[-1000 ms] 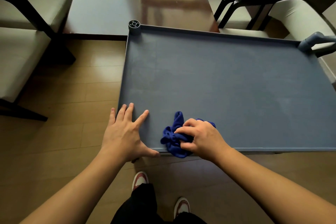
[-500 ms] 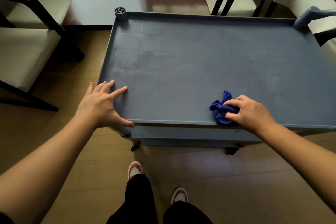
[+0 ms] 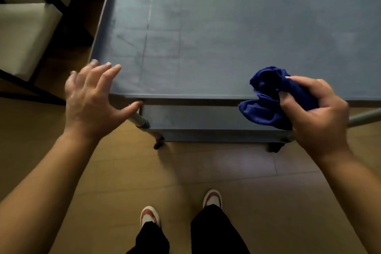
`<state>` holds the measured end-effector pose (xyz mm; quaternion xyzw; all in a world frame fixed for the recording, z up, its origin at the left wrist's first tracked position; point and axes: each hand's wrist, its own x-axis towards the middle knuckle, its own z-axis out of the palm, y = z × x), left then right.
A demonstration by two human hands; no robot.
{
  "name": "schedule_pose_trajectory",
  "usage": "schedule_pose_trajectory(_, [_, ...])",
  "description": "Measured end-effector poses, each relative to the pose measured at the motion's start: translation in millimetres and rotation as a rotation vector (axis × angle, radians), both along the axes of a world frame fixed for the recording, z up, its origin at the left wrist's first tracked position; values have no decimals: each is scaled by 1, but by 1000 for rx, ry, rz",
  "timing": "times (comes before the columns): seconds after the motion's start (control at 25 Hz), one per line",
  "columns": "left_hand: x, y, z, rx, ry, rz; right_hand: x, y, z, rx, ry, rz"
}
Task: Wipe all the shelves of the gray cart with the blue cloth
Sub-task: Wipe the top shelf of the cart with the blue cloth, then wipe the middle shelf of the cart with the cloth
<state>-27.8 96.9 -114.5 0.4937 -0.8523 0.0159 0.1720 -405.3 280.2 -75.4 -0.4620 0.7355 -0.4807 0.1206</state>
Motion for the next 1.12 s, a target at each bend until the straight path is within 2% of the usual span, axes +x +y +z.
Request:
schedule_pose_trajectory(0.12, [15,38,-62,-155,164,-73,55,29,-31,-13,-58,23])
schedule_pose_trajectory(0.2, [24,61,-108,-146,254,-190,92,36,-61,-13,-152,29])
schedule_pose_trajectory(0.28, [26,74,-154,15,286,-305,118,35,-102,-4,-290,8])
schedule_pose_trajectory(0.4, [12,66,-214,213,266,-372,138,19,-173,20,-426,-51])
schedule_pose_trajectory(0.52, [-24,30,-251,353,90,-311,140,-13,-226,23,-428,-22])
schedule_pose_trajectory(0.64, [-54,-20,-273,411,-55,-183,128,-57,-252,-18,-363,31])
schedule_pose_trajectory(0.8, [-68,-64,-297,363,-52,-62,107,-132,-252,-177,-161,40])
schedule_pose_trajectory(0.88, [-69,-72,-311,377,-58,-58,109,-165,-251,-170,-95,129])
schedule_pose_trajectory(1.0, [-68,-79,-329,372,-71,-52,118,-195,-278,72,80,303])
schedule_pose_trajectory(1.12, [-72,-85,-337,411,-47,-27,129,-207,-322,321,309,288])
